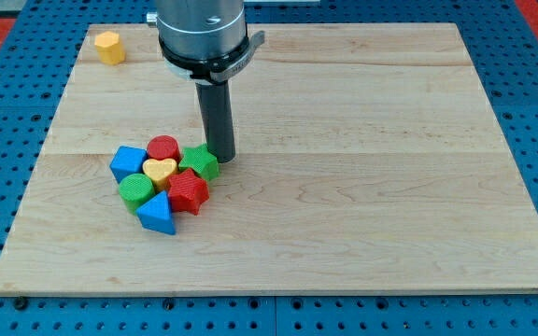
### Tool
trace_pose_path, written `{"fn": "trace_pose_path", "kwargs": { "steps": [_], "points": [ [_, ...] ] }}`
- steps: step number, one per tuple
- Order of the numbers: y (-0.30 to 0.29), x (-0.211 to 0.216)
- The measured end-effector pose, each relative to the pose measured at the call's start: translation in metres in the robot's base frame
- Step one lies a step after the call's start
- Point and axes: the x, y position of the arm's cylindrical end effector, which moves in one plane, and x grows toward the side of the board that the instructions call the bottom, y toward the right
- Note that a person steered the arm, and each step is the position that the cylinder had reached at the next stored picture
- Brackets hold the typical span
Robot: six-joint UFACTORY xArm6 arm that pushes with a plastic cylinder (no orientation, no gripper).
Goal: Slide the group of blocks towards the bottom left
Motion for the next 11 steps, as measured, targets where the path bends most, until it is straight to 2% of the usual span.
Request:
{"fn": "trace_pose_path", "kwargs": {
  "steps": [2, 3, 4, 5, 7, 9, 10, 11],
  "points": [
    [0.0, 0.002],
    [0.053, 0.004],
    [0.075, 0.073],
    [0.038, 0.117],
    [0.027, 0.011],
    [-0.072, 0.013],
    [-0.062, 0.013],
    [-0.082, 0.025]
  ]
}}
